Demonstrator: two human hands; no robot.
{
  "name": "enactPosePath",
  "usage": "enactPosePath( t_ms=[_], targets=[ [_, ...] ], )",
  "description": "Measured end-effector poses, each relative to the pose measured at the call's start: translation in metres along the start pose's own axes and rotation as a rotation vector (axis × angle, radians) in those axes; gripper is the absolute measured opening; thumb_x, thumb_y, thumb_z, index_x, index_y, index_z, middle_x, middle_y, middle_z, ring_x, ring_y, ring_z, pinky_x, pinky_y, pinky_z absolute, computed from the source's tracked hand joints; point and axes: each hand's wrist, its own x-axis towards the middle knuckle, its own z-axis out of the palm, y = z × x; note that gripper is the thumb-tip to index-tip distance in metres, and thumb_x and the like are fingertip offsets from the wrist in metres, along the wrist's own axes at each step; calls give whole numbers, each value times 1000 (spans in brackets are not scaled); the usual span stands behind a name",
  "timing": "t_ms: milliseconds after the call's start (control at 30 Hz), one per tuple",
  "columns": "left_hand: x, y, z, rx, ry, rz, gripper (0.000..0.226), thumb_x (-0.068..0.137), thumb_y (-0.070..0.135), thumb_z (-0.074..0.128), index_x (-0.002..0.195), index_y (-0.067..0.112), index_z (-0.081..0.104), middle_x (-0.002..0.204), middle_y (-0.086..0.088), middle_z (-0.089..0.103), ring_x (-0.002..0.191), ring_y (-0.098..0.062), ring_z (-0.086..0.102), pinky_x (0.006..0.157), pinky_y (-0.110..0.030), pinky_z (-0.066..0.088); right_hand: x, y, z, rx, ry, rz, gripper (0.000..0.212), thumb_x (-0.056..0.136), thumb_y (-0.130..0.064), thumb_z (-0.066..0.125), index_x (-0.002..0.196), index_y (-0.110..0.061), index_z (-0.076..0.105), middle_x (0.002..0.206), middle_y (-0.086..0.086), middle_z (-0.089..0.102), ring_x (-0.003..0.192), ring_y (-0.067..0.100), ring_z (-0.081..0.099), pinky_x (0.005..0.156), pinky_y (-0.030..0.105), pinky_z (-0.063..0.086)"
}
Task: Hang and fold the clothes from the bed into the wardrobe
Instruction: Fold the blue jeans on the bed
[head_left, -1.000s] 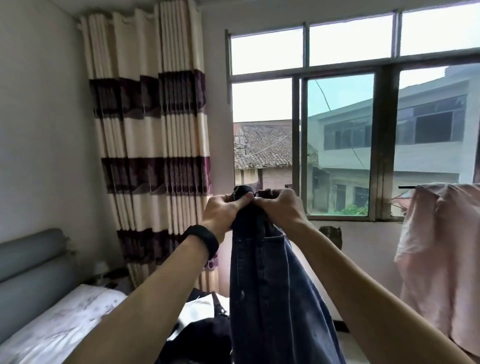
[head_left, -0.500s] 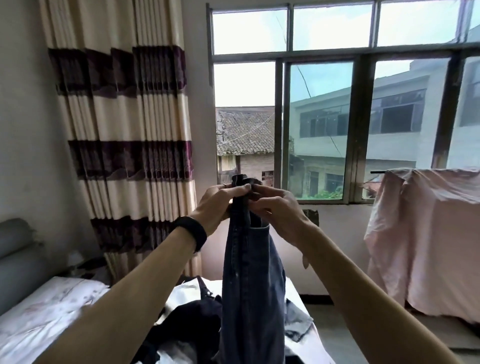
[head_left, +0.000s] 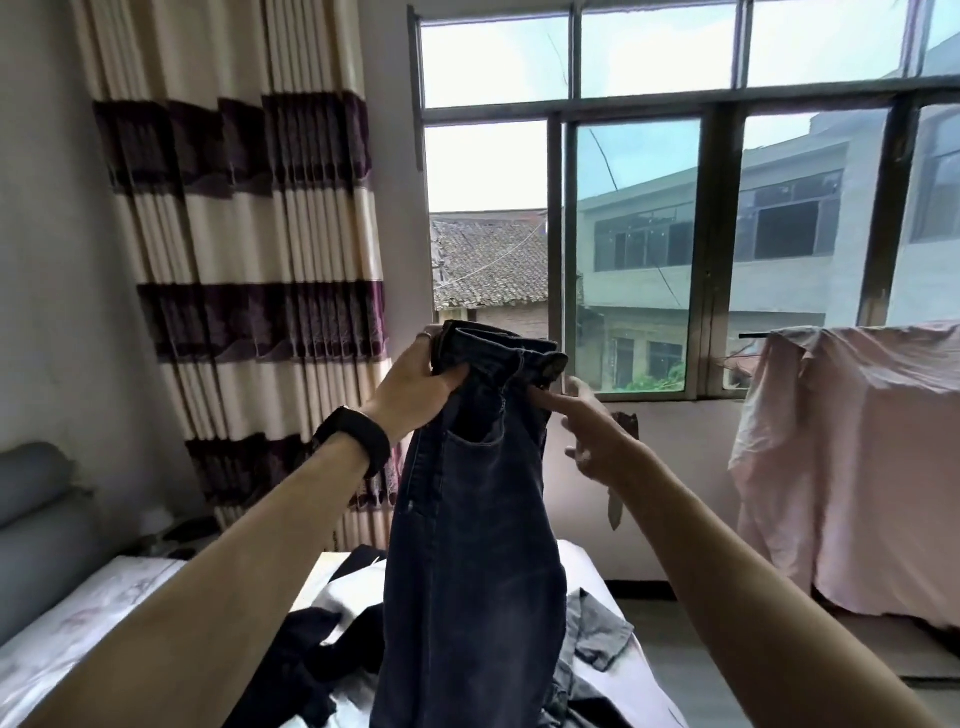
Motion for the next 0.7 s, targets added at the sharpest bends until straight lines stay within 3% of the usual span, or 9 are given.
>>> enactPosePath(
  t_ms=[33, 67, 133, 167, 233, 333, 467, 600, 700],
  targets=[
    [-1, -1, -6, 41, -17, 5, 22, 98, 7, 59, 108, 26, 62, 112, -2, 68, 108, -19, 64, 96, -32, 52, 2, -2, -2, 19, -91, 20, 79, 78, -37, 81, 147, -24, 44, 144, -8, 54, 132, 21, 48, 111, 52, 31],
    [-1, -2, -14, 149, -9, 21, 17, 99, 11, 58, 110, 23, 63, 112, -3, 69, 108, -22, 65, 96, -34, 51, 3, -5, -1, 43, -142, -28, 61, 77, -34, 81, 134, -24, 60, 132, -9, 65, 125, 20, 56, 105, 47, 40],
    [0, -4, -26, 413, 121, 44, 20, 99, 19, 58, 119, 16, 59, 113, -5, 69, 107, -27, 64, 89, -31, 47, 2, -18, 10, 23, -48, -242, 28, 80, -24, 82, 106, -19, 75, 102, -3, 77, 103, 22, 68, 82, 30, 56],
    [0, -3, -32, 497, 211, 31, 24, 99, 23, 57, 121, 13, 57, 113, -10, 69, 106, -32, 63, 84, -30, 44, 3, -25, 18, -51, 64, -354, 23, 81, -24, 82, 103, -17, 75, 97, -1, 78, 97, 22, 71, 78, 28, 57],
    [1, -2, -44, 598, 241, -20, 26, 100, 25, 52, 119, 7, 57, 113, -20, 67, 106, -40, 61, 78, -32, 40, 5, -42, 32, -324, 237, -506, 29, 85, -32, 79, 108, -16, 75, 98, 1, 77, 93, 20, 71, 81, 32, 55],
    [2, -6, -61, 652, 130, -145, 25, 100, 28, 51, 113, 10, 62, 112, -16, 68, 106, -36, 62, 79, -30, 41, 5, -57, 42, -813, 236, -539, 28, 90, -38, 71, 104, -15, 74, 99, 8, 75, 95, 28, 68, 83, 39, 53],
    [-3, -6, -63, 358, 183, -171, 32, 103, 30, 48, 114, 5, 64, 112, -16, 70, 106, -34, 65, 94, -45, 51, -4, -66, 50, -668, 324, -551, 28, 96, -35, 62, 115, -16, 70, 105, 9, 74, 98, 30, 66, 84, 39, 52],
    [-9, 6, -51, 352, 328, -83, 28, 104, 28, 47, 117, 8, 62, 112, -11, 68, 106, -30, 61, 85, -36, 45, -15, -64, 61, -614, 419, -626, 27, 101, -35, 56, 118, -15, 62, 107, 10, 71, 97, 31, 64, 75, 32, 43],
    [-19, 11, -41, 294, 308, -62, 28, 105, 29, 44, 120, 9, 58, 109, -5, 66, 101, -25, 61, 78, -29, 40, -29, -60, 61, -691, 444, -623, 28, 104, -36, 45, 117, -11, 50, 108, 19, 67, 95, 41, 63, 78, 47, 50]
  ],
)
